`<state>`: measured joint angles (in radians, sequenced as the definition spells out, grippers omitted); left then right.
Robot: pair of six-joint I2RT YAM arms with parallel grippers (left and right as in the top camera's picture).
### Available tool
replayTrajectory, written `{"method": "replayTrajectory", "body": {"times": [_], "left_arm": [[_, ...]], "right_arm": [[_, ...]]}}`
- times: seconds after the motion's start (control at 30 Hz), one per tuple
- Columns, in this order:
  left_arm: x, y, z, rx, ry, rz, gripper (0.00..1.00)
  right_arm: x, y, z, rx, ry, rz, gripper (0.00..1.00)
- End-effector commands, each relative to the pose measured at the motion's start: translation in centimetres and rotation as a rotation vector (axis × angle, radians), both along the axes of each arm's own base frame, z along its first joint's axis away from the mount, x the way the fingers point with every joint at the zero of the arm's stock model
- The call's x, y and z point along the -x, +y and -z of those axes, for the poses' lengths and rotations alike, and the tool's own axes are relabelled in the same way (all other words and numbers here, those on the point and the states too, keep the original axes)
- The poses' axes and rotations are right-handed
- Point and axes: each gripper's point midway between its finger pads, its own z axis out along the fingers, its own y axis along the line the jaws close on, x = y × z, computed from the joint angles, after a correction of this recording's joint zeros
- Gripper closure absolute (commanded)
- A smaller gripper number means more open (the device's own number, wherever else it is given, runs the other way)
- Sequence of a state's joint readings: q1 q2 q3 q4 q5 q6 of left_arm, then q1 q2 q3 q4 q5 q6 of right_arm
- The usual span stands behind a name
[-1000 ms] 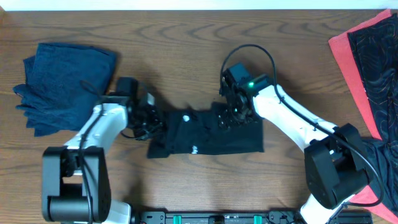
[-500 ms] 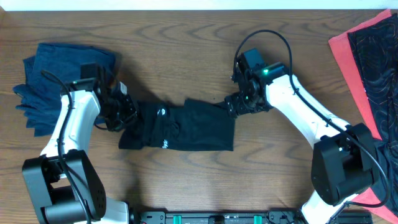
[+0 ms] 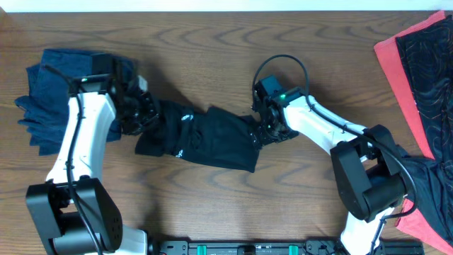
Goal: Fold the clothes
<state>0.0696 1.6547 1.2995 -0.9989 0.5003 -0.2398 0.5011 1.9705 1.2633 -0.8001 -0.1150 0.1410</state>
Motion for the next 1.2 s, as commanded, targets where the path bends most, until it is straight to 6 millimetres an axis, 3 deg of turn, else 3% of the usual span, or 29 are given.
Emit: {"method": "replayTrajectory", "body": {"times": [0.0,0.1,0.33,0.57,0.73,0.97,1.17], "left_arm": [[-0.5,-3.5,-2.4,0.037,-0.059,0.068,0.94],[-0.5,-6.7,-2.8,0.025,-0.094,0.152,0.94],[0.7,-13.2,-0.9,-0.178,-0.145,0.275,0.93],[2.6,-16.5,2.6,-0.346,-0.126,0.367,0.87],[2.8,-16.6,3.3,-0.383,-0.124,0.381,0.67],[2.8,-16.6,1.3,-0.363,-0.166,0.374,0.56],[2.3,-16.9,-4.6,-0.298,-0.340,0.379,0.47]], "right_arm": [[2.3,-0.5,3.5,0.058,0.099,-0.036,0.13],[2.3,-0.4,3.4,0.058,0.097,-0.037,0.12],[2.4,-0.5,3.4,0.060,0.101,-0.037,0.12],[2.8,-0.8,3.4,0.070,0.119,-0.037,0.11],[2.9,-0.8,3.4,0.073,0.124,-0.037,0.11],[3.0,-0.9,3.4,0.074,0.126,-0.037,0.10],[3.0,-0.9,3.4,0.075,0.127,-0.037,0.08]]}}
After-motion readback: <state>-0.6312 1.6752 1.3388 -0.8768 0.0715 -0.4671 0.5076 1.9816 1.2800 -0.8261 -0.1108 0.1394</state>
